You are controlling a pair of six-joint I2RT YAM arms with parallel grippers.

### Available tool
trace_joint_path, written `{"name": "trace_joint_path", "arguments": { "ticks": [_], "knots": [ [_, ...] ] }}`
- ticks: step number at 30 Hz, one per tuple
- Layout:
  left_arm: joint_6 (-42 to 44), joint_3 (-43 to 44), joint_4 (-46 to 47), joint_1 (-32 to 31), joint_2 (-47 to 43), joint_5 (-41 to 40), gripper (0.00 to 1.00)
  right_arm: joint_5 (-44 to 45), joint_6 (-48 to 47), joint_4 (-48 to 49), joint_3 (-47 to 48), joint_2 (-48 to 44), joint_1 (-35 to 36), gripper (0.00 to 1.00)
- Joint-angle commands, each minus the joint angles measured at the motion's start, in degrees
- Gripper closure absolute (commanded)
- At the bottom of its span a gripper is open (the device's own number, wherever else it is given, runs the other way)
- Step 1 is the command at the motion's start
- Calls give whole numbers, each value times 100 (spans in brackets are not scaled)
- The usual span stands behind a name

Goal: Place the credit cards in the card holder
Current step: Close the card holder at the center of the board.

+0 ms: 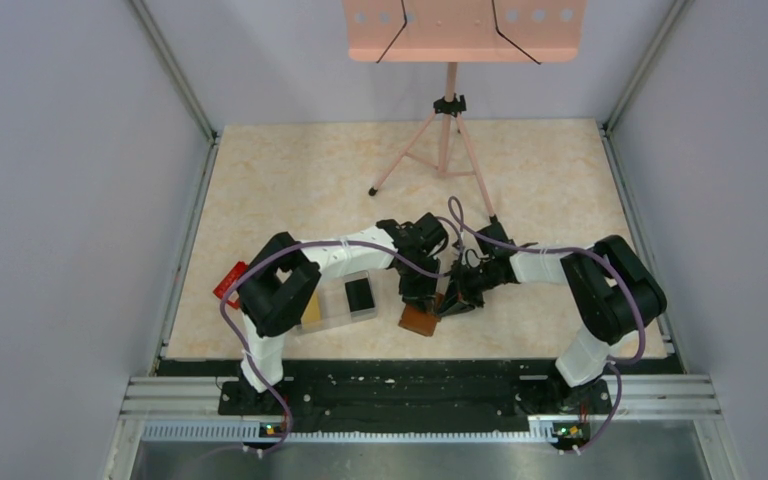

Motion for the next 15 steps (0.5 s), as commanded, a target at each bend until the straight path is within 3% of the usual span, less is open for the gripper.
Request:
{"name": "trace_joint_path", "arguments": {
  "ticks": [1, 6, 10, 15],
  "knots": [
    [53, 29, -26, 53, -250, -45, 71, 269, -43, 49, 86, 80, 81, 100],
    [50, 17, 92, 53, -156, 100, 92, 239, -22, 45, 102, 76, 84, 100],
    [61, 34, 100, 53, -87, 139, 92, 200, -6, 45, 134, 39, 84, 100],
    [59, 10, 121, 53, -41, 170, 81, 162, 26, 45, 169, 12, 82, 100]
  ]
}}
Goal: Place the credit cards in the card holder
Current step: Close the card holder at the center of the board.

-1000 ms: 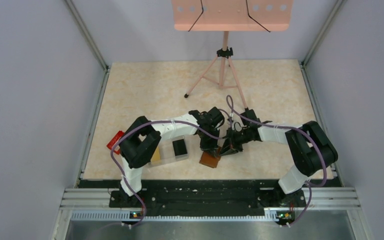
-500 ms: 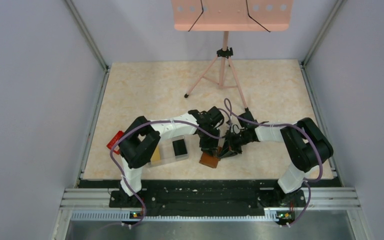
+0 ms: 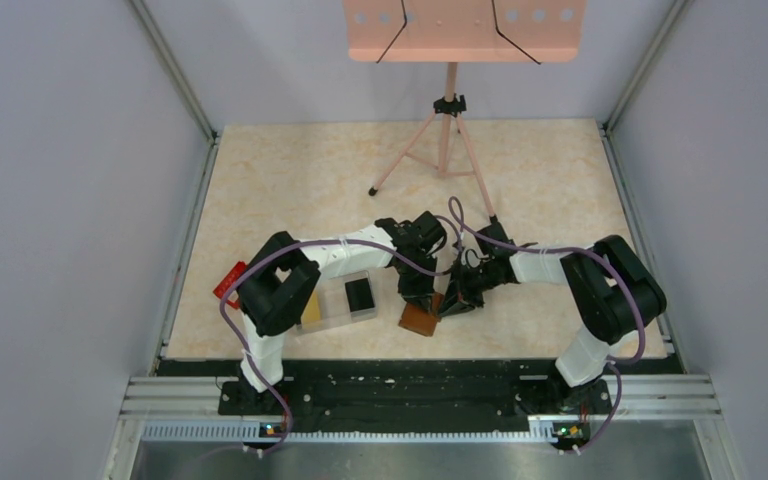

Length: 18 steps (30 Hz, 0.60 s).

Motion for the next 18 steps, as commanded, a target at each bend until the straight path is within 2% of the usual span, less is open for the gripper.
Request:
{"name": "trace_joint_path", "arguments": {
  "ticks": [1, 4, 8, 18],
  "knots": [
    [24, -1, 160, 14, -31, 152, 80, 142, -13, 50, 171, 14, 84, 100],
    [10, -15, 279, 9, -17, 273, 84, 125, -1, 50, 180, 5, 81, 100],
    [26, -22, 281, 11, -36, 282, 100, 117, 12, 50, 187, -33, 84, 100],
    [193, 87, -146, 14, -277, -224, 100, 118, 62, -71, 348, -537, 76, 100]
  ]
}}
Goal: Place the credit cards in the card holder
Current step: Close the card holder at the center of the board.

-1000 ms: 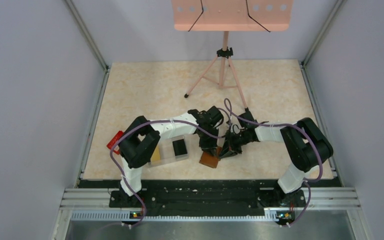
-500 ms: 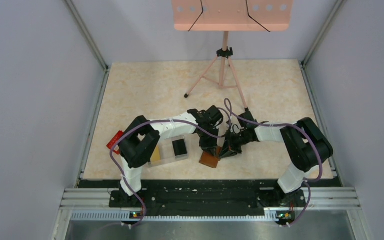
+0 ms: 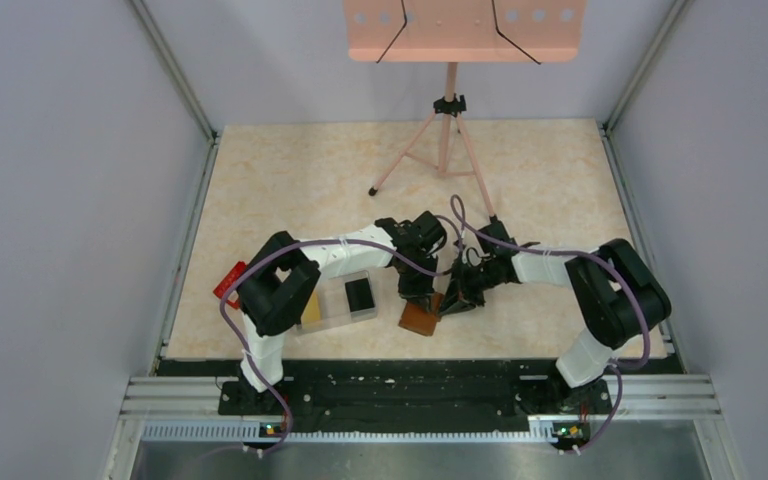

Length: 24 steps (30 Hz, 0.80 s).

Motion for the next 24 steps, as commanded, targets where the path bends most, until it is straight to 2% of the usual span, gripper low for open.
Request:
{"name": "trace_joint_path", "arguments": {
  "ticks": [1, 14, 24],
  "knots": [
    [150, 100, -234, 5, -301, -367, 100, 57, 66, 20, 361, -517, 71, 100],
    [194, 303, -468, 9, -210, -718, 100, -52, 164, 292, 346, -451, 77, 100],
    [310, 412, -611, 14, -138, -741, 100, -19, 446, 830, 506, 110, 96, 100]
  ]
}}
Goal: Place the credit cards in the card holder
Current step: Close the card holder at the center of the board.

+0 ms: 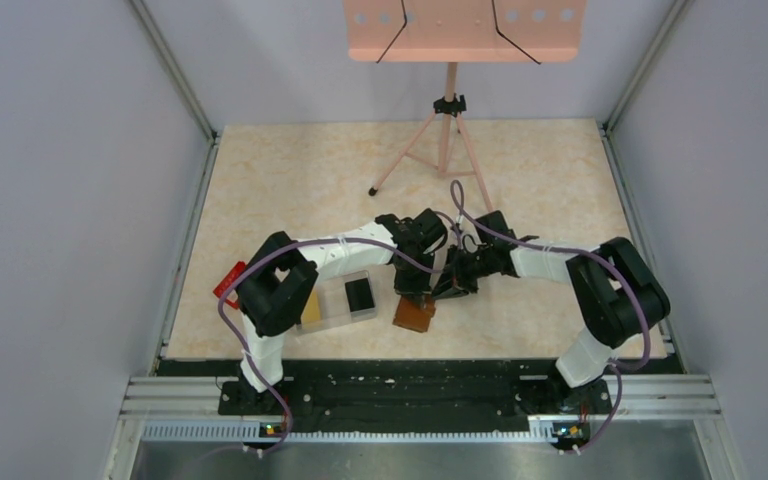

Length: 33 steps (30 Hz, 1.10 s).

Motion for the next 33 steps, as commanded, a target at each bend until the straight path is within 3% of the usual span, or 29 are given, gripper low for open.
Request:
{"name": "trace_joint_path", "arguments": {
  "ticks": [1, 10, 33],
  "knots": [
    [140, 173, -128, 14, -119, -90, 100, -5, 194, 505, 232, 357, 115, 100],
    [33, 102, -101, 46, -198, -310, 100, 322, 185, 552, 398, 966, 278, 100],
    [-184, -96, -318, 196, -27, -502, 100, 345, 91, 422, 327, 642, 300, 100]
  ]
}}
